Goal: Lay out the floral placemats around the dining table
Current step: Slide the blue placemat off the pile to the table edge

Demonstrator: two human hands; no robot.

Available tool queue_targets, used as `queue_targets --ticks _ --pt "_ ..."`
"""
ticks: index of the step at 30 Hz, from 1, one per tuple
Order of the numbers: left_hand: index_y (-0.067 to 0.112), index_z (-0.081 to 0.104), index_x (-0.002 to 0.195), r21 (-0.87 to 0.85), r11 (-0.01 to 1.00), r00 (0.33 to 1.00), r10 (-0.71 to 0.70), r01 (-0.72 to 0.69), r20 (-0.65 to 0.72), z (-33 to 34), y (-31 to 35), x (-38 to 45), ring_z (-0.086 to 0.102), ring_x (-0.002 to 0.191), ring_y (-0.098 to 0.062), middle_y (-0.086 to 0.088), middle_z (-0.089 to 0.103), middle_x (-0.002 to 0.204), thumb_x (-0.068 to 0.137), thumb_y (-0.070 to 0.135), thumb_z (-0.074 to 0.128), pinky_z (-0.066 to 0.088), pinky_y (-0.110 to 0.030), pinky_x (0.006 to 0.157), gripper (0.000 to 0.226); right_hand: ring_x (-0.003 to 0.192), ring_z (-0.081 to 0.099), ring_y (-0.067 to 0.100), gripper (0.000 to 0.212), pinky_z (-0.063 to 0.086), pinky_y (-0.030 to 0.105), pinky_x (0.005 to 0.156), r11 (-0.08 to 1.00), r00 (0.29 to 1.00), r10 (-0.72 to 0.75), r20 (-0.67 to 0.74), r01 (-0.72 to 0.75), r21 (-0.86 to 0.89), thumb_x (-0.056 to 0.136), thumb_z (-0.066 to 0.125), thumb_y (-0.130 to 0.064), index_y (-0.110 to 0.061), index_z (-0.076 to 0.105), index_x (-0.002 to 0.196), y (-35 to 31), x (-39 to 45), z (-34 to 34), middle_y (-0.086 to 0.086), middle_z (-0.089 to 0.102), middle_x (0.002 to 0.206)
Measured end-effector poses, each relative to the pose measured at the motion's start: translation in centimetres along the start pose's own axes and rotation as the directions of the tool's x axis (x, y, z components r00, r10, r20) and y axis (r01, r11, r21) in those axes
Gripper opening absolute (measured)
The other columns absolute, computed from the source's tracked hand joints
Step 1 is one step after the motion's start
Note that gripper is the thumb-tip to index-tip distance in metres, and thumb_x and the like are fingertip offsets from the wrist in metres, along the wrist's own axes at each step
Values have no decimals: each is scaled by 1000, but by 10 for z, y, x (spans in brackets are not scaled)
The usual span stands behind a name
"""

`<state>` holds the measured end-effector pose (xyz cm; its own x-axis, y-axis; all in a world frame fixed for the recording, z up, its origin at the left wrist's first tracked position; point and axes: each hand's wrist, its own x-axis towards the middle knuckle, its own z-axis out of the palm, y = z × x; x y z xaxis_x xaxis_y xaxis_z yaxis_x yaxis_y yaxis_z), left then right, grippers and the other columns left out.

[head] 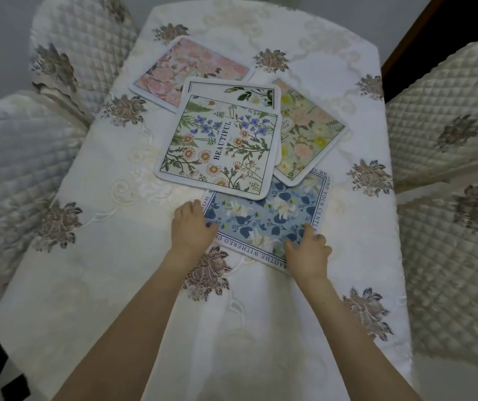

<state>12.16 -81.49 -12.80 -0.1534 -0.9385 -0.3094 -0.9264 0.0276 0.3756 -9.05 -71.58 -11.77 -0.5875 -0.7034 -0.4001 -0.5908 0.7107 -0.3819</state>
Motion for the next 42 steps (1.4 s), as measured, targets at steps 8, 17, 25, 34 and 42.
queue_targets --ticks 8,17,25,34,42 --pt "-2 46 117 -176 975 991 -134 133 10 6 2 22 43 108 -38 -26 47 119 86 22 60 38 -41 87 42 112 43 41 55 37 42 88 987 987 152 -59 -149 53 89 59 -23 6 33 127 8 18 0 29 45 124" --pt "10 44 93 -476 868 987 -161 141 -2 7 -8 15 45 58 -3 -4 54 85 88 13 59 29 -20 44 16 98 59 40 29 40 32 65 931 982 184 -34 -163 328 91 52 -4 7 38 113 13 10 0 27 59 112" --pt "9 43 96 -499 853 988 -132 154 80 13 -27 -26 51 65 -12 -6 55 91 89 11 56 35 -20 47 15 77 48 26 25 38 32 63 925 983 181 -31 -159 345 91 48 -2 5 36 112 27 -32 10 24 59 108" --pt "0 50 100 -449 865 974 -211 223 78 35 -66 -131 61 88 -33 -19 64 104 88 13 59 43 -33 66 21 76 51 30 21 35 30 54 969 997 81 -12 -75 236 92 49 -6 2 41 109 68 -96 32 26 56 105" --pt "-3 54 98 -340 911 965 -261 232 -41 53 -93 -221 54 92 -37 -24 55 100 86 24 63 46 -43 76 31 89 55 40 23 40 38 65 995 998 -67 -2 67 74 90 54 -10 2 44 108 99 -151 39 26 52 106"
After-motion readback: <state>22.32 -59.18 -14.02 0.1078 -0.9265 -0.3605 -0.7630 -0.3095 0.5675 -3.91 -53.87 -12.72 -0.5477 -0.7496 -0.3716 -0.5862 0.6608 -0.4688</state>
